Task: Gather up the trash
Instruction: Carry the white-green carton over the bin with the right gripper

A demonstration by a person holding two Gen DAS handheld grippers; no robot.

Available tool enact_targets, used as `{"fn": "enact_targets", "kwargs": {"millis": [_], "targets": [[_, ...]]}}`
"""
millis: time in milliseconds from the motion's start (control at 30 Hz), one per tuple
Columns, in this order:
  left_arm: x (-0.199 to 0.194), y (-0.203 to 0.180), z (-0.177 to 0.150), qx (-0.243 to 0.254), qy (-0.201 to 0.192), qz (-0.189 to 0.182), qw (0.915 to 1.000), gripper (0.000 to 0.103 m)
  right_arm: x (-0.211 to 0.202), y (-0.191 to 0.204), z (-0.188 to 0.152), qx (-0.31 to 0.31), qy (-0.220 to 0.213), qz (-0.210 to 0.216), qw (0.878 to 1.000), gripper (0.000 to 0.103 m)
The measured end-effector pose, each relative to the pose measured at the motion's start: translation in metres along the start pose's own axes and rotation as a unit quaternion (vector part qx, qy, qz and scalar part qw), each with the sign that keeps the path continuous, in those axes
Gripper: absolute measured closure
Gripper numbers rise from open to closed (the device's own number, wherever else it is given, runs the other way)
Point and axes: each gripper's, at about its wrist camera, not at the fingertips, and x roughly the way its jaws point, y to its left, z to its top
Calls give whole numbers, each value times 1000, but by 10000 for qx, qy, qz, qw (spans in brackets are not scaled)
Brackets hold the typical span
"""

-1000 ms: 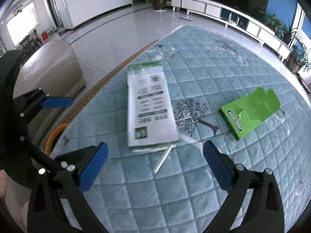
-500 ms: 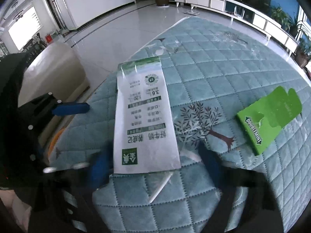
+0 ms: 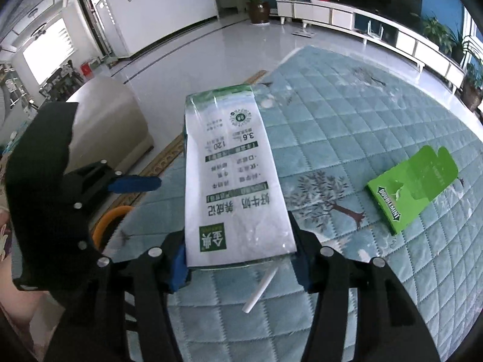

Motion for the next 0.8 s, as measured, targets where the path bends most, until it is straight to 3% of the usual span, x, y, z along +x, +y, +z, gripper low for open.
{"fn": "enact_targets", "kwargs": {"millis": [267, 400, 800], "targets": [[-39, 27, -36, -402, -123, 91, 9991, 6, -18, 58, -9, -451, -27, 201, 9988, 48], [-58, 48, -67, -578, -100, 341, 9977, 6, -19, 95, -15, -650, 57, 415, 9970, 48], [-102, 122, -158, -1376, -16, 580, 9888, 6, 7, 213, -26, -1517, 449, 760, 9845, 48]]}}
